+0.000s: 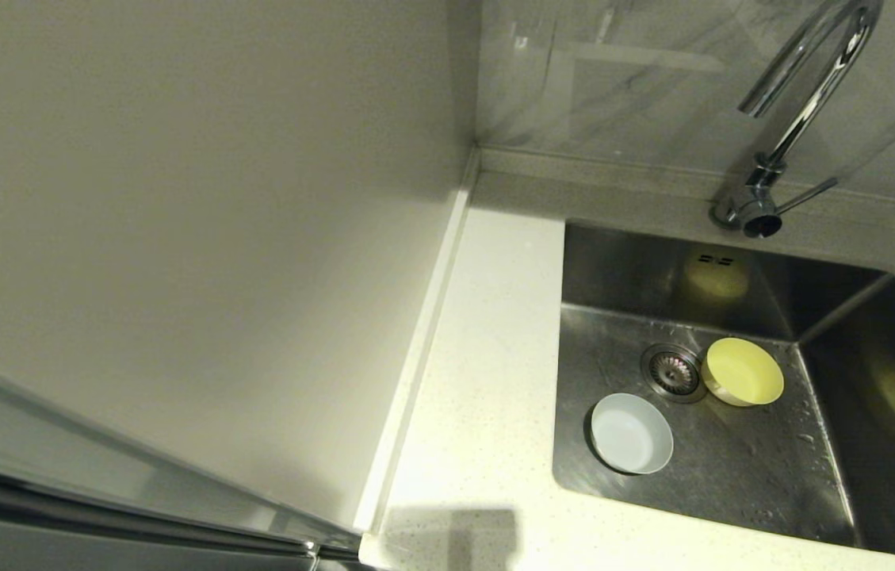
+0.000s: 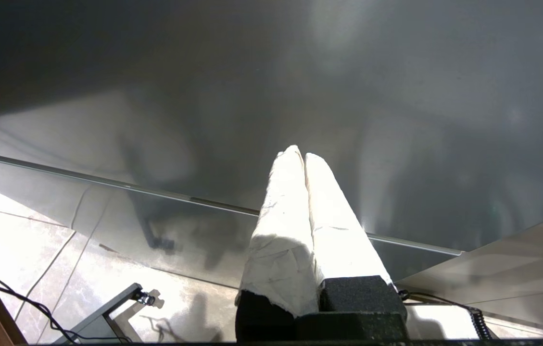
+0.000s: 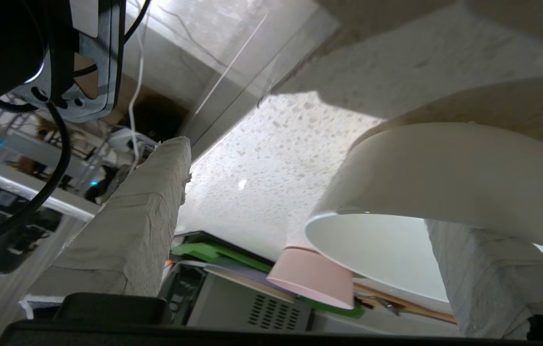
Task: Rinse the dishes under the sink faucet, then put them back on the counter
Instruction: Put a bowl into the sink
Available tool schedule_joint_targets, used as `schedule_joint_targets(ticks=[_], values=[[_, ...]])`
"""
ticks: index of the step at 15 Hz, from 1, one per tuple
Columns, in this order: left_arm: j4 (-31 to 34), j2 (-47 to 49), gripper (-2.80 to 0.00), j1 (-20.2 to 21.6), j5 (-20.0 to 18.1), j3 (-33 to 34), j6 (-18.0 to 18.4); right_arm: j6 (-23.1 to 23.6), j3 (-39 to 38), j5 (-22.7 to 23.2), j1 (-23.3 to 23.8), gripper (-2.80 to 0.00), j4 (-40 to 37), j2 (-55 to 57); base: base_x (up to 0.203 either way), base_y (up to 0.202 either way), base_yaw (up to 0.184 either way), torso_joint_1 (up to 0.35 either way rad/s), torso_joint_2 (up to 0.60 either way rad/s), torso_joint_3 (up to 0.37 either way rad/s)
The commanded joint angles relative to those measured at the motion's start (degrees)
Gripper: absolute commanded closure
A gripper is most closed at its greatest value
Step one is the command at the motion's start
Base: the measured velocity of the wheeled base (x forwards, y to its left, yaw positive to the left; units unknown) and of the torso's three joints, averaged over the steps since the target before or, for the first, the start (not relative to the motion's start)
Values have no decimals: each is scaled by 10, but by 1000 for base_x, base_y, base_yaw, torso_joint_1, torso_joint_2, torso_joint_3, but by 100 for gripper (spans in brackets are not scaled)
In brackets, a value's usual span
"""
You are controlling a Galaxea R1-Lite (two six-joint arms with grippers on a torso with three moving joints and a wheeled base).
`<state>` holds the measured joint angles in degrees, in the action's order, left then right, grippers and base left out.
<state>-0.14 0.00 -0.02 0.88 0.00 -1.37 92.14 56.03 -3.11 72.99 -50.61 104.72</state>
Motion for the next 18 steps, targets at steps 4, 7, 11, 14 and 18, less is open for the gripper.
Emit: schedule_joint_targets(ticks=[4,7,11,14,18], values=[[0,-2,0,0,0,0,0,2,11,6,-10,-280,-3,-6,0,0,0,0,0,0],[0,-2,0,0,0,0,0,-13,26,6,-9,-280,-3,7,0,0,0,0,0,0],[0,-2,0,0,1,0,0,-32,36,6,-7,-280,-3,12,0,0,0,0,0,0],[0,-2,0,-1,0,0,0,-32,33,7,-5,-280,-3,13,0,0,0,0,0,0],[0,-2,0,0,0,0,0,-32,32,7,-5,-280,-3,15,0,0,0,0,0,0]])
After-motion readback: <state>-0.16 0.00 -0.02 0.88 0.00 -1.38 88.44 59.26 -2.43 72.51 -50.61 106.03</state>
